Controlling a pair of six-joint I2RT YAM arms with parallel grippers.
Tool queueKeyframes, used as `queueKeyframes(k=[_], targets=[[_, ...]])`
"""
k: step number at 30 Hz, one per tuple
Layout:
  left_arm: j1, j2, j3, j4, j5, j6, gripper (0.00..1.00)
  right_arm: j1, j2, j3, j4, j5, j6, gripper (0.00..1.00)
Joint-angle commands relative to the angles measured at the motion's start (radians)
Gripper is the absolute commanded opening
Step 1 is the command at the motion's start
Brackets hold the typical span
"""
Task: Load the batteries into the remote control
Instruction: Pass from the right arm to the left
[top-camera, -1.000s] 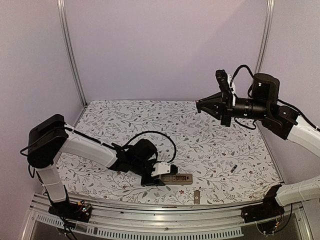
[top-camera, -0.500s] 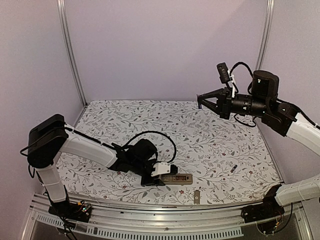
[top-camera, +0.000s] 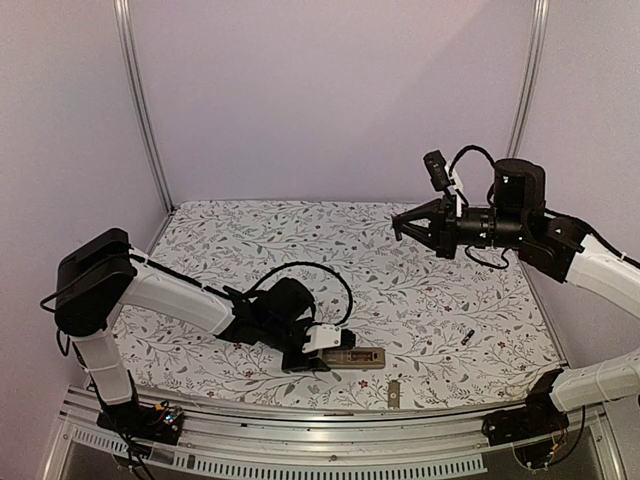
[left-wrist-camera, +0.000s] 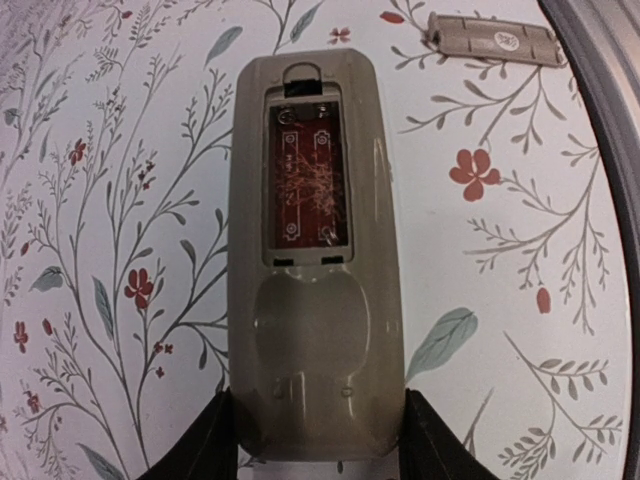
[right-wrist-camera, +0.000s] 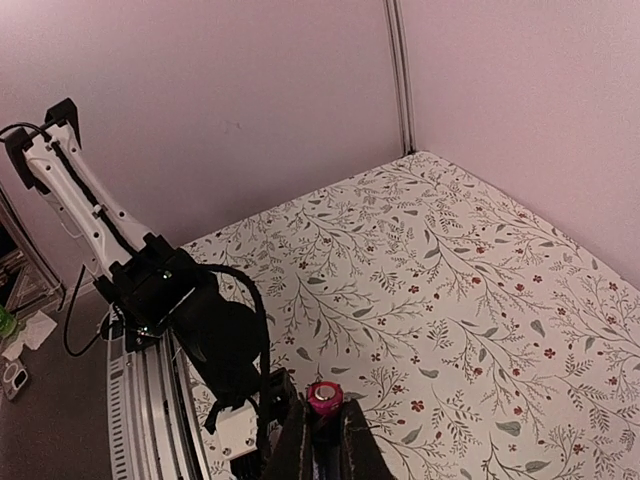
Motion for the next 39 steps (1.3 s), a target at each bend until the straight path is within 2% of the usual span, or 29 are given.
queueKeyframes(k=[1, 8, 11, 20, 24, 30, 31, 33, 35, 39], targets=[[-0.005, 0.034, -0.019, -0.071, -0.020, 0.018, 0.00, -0.003, 0.021, -0.043, -0.070, -0.012, -0.088, 0.00], [-0.042, -0.016, -0.114, 0.124, -0.241, 0.087, 0.00, 0.011, -0.007, -0.139, -0.055, 0.014, -0.190, 0.00], [-0.044, -0.030, -0.155, 0.180, -0.290, 0.125, 0.00, 0.024, -0.028, -0.181, -0.038, 0.021, -0.224, 0.00], [-0.045, -0.026, -0.150, 0.174, -0.266, 0.109, 0.00, 0.080, 0.012, -0.183, -0.120, 0.082, -0.284, 0.00], [-0.036, -0.018, -0.123, 0.126, -0.193, 0.077, 0.00, 0.116, 0.072, -0.162, -0.169, 0.106, -0.319, 0.00], [-0.013, -0.001, -0.071, 0.026, -0.130, 0.037, 0.00, 0.117, 0.053, -0.203, -0.101, 0.082, -0.332, 0.00], [-0.009, 0.000, -0.062, 0.004, -0.109, 0.038, 0.03, 0.117, 0.049, -0.205, -0.096, 0.081, -0.333, 0.00], [0.009, 0.009, -0.030, -0.096, 0.003, 0.032, 0.15, 0.117, 0.051, -0.206, -0.097, 0.082, -0.334, 0.00], [0.012, 0.025, -0.010, -0.115, 0.025, 0.021, 0.22, 0.117, 0.056, -0.205, -0.097, 0.082, -0.335, 0.00], [0.011, 0.005, -0.021, -0.094, 0.001, 0.018, 0.56, 0.117, 0.058, -0.200, -0.093, 0.077, -0.338, 0.00]])
